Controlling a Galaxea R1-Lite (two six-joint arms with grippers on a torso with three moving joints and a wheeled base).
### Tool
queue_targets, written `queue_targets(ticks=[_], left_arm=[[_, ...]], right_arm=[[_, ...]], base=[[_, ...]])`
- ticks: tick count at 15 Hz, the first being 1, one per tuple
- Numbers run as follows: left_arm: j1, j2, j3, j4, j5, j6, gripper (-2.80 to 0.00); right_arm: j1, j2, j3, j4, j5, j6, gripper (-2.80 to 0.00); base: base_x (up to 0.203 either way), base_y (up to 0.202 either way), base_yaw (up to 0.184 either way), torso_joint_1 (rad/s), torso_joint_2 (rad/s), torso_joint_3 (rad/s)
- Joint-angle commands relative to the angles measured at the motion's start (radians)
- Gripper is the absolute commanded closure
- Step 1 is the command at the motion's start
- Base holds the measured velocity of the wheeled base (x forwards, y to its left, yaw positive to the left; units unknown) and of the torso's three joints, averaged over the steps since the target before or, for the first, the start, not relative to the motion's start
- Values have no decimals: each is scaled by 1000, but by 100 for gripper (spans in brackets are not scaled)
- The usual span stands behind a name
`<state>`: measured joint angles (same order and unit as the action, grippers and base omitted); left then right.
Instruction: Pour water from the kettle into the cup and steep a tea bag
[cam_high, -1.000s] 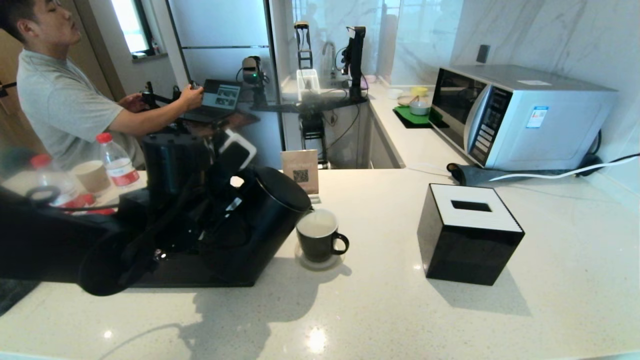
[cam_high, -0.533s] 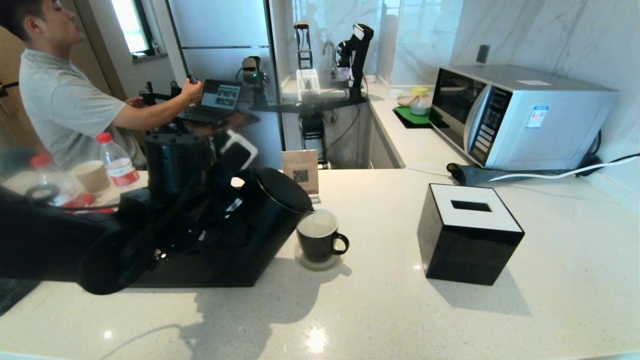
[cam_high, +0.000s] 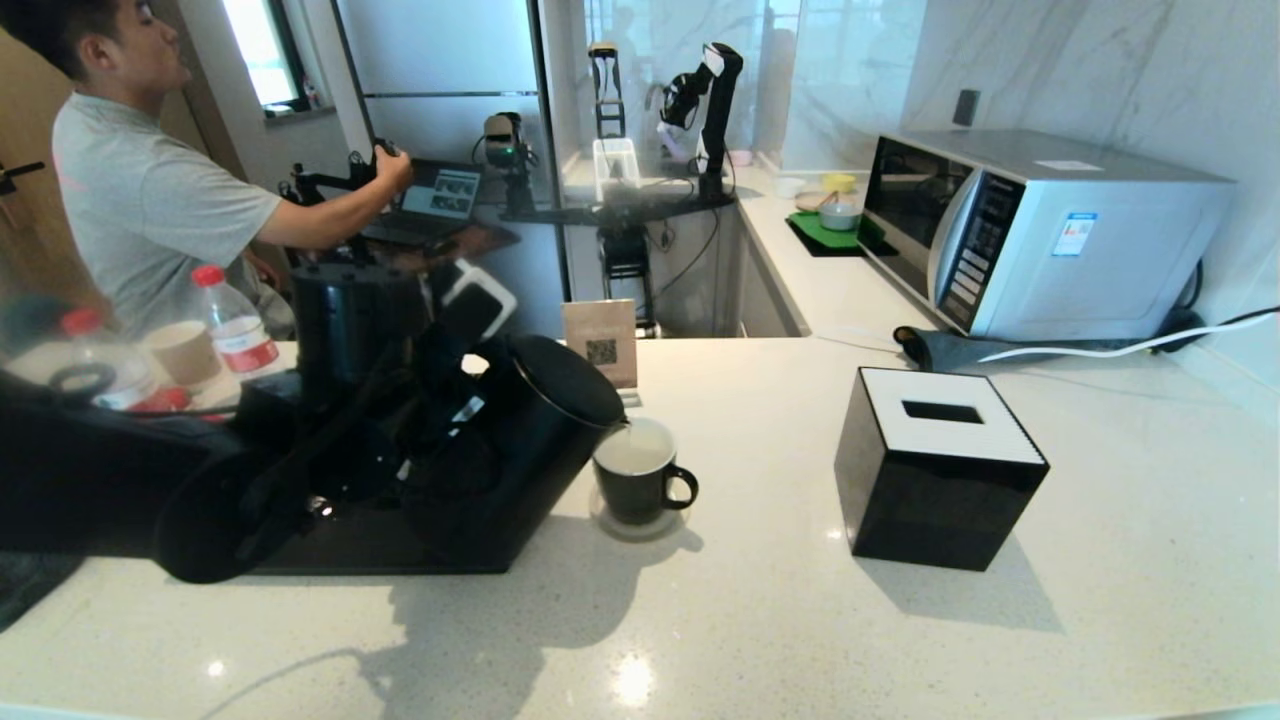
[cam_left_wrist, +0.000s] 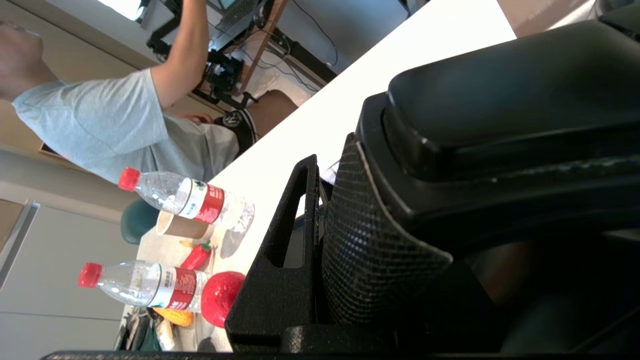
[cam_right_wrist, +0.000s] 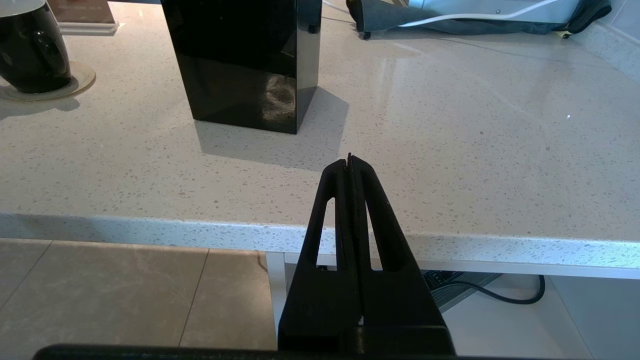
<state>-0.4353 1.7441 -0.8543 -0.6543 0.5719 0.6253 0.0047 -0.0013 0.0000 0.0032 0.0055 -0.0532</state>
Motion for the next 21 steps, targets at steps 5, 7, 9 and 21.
queue_targets(ticks=[5,7,9,21], left_arm=[[0,-6,-6,-1,3,34,0],[0,-6,-11,1,3,36,0],[0,-6,-14,1,3,37,0],[-2,-2,-20,1,3,39,0]], right_arm=[[0,1,0,0,1,0,0],[0,1,0,0,1,0,0],[0,1,-1,0,1,0,0],[0,1,0,0,1,0,0]], base=[[0,0,0,0,0,0],[0,0,0,0,0,0],[0,0,0,0,0,0],[0,0,0,0,0,0]])
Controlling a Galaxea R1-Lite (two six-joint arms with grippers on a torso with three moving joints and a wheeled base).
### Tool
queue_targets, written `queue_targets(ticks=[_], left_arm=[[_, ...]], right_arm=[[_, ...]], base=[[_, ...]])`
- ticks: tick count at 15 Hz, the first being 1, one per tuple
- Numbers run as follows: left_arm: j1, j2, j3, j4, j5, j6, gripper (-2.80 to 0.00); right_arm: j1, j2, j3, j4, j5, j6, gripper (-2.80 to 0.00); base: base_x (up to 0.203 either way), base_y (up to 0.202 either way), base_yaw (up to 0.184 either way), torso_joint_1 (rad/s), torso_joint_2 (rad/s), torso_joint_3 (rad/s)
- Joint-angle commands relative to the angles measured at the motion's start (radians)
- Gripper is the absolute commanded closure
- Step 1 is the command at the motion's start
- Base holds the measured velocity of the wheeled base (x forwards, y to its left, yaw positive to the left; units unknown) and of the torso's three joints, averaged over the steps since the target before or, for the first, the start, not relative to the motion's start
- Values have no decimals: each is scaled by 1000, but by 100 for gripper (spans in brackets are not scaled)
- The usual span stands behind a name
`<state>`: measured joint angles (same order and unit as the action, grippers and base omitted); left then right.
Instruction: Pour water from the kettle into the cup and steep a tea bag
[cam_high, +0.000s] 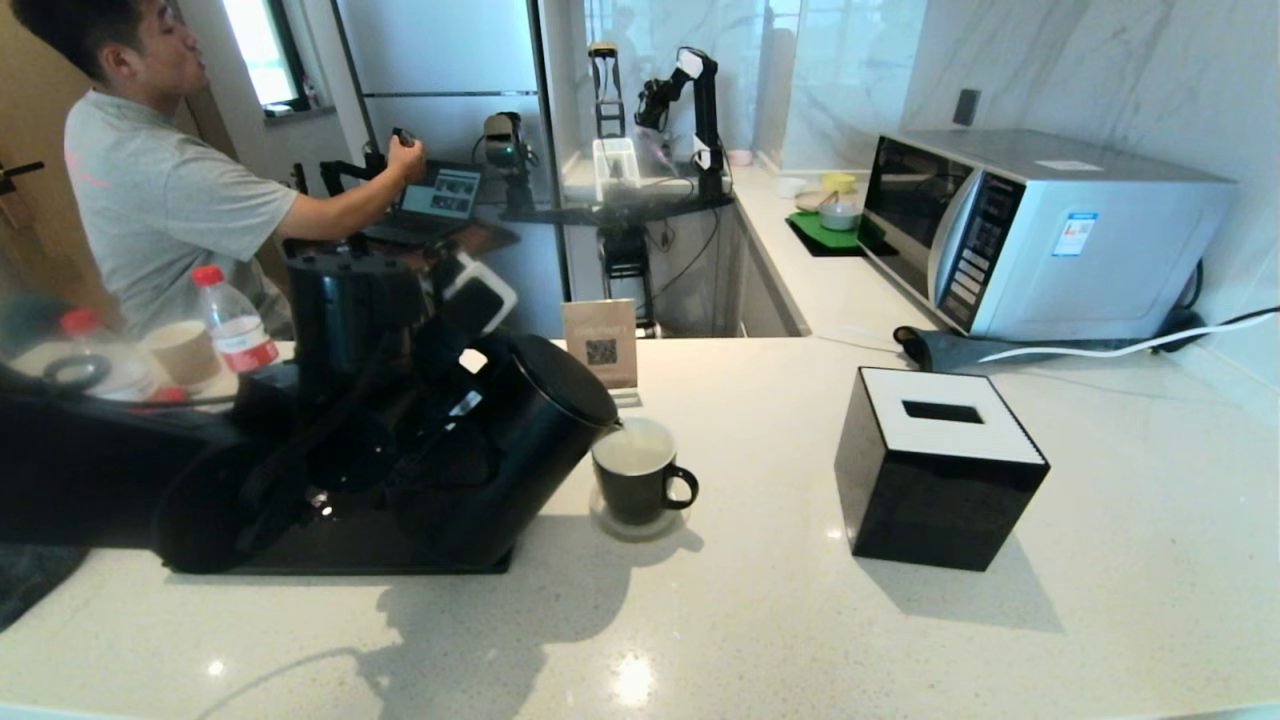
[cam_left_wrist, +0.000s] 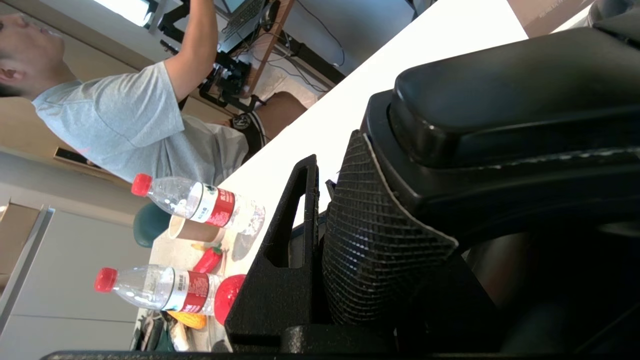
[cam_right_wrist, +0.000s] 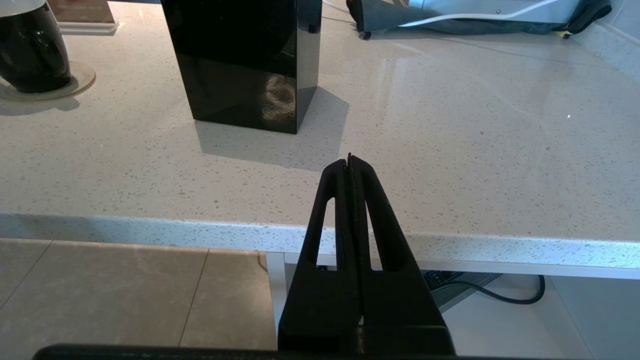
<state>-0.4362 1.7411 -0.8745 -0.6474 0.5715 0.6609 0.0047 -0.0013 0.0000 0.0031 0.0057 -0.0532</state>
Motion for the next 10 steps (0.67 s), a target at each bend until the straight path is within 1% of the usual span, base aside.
queue_targets(ticks=[1,10], left_arm=[[-1,2,0,-6,4,3,0],[-4,3,9,-21,0,-4,0]], right_arm=[[1,1,0,0,0,0,0],[1,1,0,0,1,0,0]], base=[[0,0,0,0,0,0],[0,0,0,0,0,0]])
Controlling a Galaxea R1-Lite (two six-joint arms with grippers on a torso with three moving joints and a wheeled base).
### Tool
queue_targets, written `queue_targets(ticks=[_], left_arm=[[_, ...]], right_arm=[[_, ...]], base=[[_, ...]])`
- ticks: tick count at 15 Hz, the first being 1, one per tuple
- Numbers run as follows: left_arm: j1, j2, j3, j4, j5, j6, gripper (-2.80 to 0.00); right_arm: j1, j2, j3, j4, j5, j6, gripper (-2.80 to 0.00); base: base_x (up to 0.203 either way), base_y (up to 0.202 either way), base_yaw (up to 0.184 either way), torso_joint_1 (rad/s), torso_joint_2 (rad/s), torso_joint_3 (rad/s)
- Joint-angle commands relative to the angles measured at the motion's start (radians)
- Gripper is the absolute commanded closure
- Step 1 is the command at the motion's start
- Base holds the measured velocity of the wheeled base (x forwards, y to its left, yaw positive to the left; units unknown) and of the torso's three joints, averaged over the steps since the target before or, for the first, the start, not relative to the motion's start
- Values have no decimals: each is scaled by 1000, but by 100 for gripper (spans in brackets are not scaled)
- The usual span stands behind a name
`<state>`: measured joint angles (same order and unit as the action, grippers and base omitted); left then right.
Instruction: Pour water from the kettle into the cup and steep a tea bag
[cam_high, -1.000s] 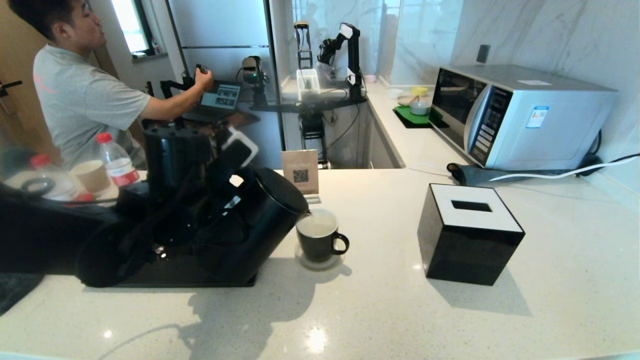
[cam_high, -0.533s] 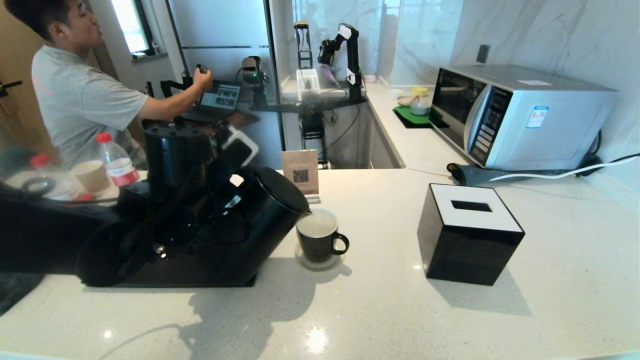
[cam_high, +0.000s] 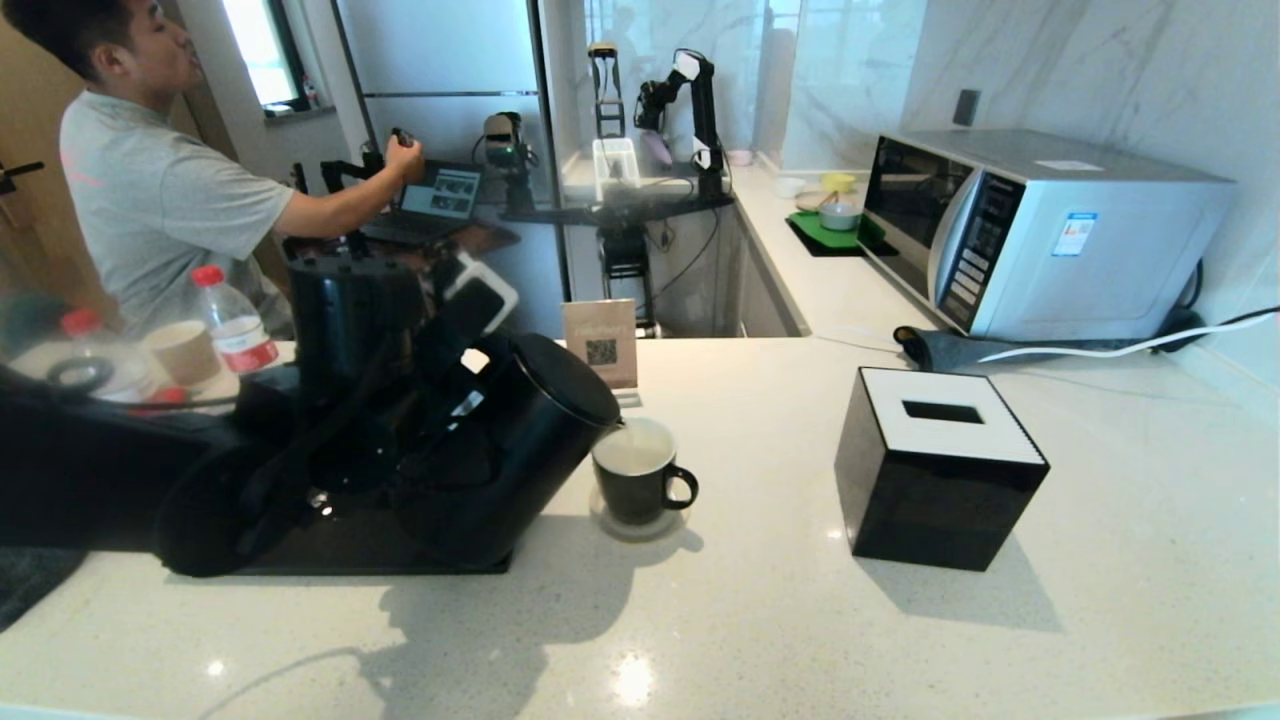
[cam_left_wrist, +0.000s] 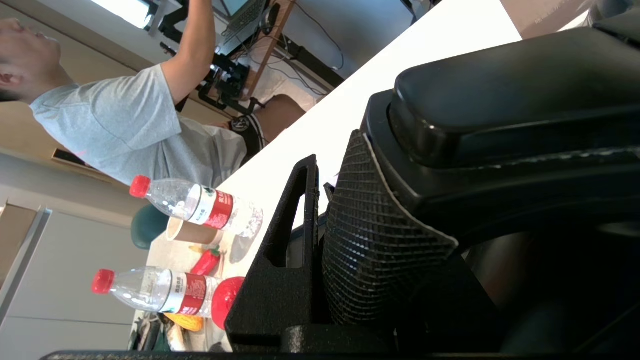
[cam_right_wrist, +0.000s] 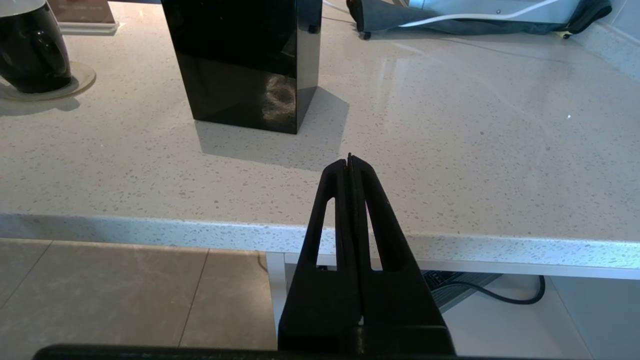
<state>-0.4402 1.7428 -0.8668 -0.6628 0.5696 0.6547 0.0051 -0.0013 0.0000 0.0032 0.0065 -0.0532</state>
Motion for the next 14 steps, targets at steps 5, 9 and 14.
queue_targets(ticks=[5,9,14], left_arm=[[-2,1,2,-20,-5,-20,0],[-2,9,23,-117,-5,-33,0],[-3,1,90,-231,-2,-49,0]], right_arm=[[-1,1,0,0,0,0,0],[1,1,0,0,0,0,0],[1,1,0,0,0,0,0]], base=[[0,0,0,0,0,0],[0,0,0,0,0,0],[0,0,0,0,0,0]])
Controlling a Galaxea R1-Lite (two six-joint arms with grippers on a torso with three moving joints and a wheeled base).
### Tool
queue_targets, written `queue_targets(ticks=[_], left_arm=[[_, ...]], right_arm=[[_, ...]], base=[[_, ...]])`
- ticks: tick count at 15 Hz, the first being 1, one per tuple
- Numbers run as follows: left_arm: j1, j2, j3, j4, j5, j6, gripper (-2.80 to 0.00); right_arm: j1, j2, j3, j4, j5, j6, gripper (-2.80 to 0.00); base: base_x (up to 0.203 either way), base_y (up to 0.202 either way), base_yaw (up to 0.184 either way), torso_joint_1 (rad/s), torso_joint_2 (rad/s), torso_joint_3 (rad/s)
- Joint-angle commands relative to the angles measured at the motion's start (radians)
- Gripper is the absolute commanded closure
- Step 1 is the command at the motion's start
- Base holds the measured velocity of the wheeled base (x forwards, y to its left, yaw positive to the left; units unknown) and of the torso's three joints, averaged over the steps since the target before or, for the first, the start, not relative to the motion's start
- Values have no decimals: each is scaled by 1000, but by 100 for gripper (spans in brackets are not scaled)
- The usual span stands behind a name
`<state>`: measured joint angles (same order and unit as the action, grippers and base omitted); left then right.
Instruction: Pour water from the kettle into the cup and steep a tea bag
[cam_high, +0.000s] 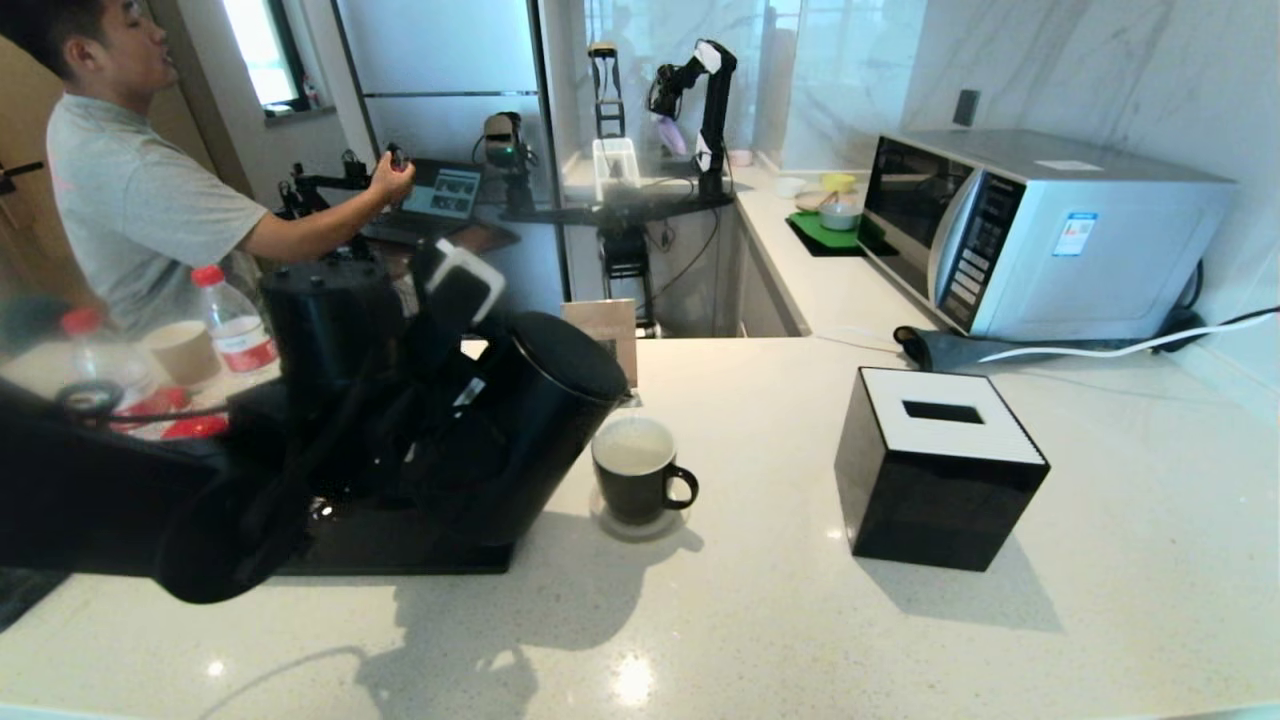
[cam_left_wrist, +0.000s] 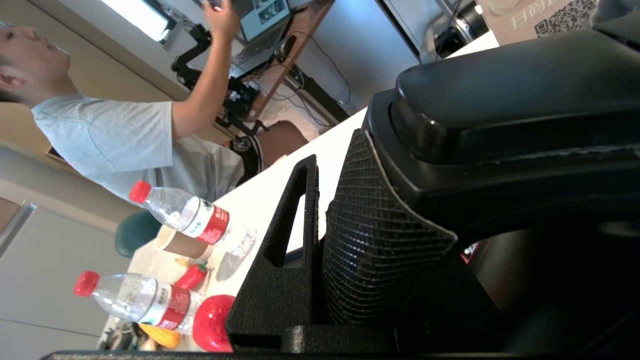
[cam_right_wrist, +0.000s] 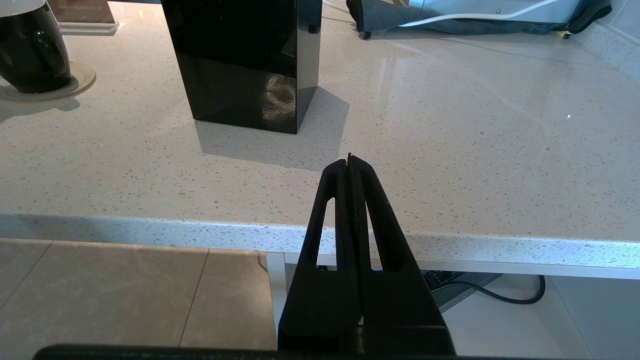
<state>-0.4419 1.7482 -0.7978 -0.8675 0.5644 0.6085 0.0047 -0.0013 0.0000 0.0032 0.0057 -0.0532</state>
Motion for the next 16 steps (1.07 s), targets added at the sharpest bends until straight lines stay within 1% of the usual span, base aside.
queue_targets(ticks=[1,4,6,7,9,12,16], left_arm=[[-3,-8,33,-43,4,-8,0],[-9,-11,79,-141,6,-41,0],[-8,-30,124,-213,10,-50,0],[-7,-47,139,-229,11,-53,0],[-3,-90,158,-235,13,-78,0],[-1,-161,183,-235,37,-103,0],[13,-287,233,-231,60,-109,0]], right_arm=[[0,1,0,0,2,0,0],[1,1,0,0,0,0,0],[1,1,0,0,0,0,0],[1,1,0,0,1,0,0],[0,1,0,0,0,0,0],[0,1,0,0,0,0,0],[1,1,0,0,0,0,0]], base=[[0,0,0,0,0,0],[0,0,0,0,0,0],[0,0,0,0,0,0],[0,0,0,0,0,0],[0,0,0,0,0,0],[0,0,0,0,0,0],[0,0,0,0,0,0]])
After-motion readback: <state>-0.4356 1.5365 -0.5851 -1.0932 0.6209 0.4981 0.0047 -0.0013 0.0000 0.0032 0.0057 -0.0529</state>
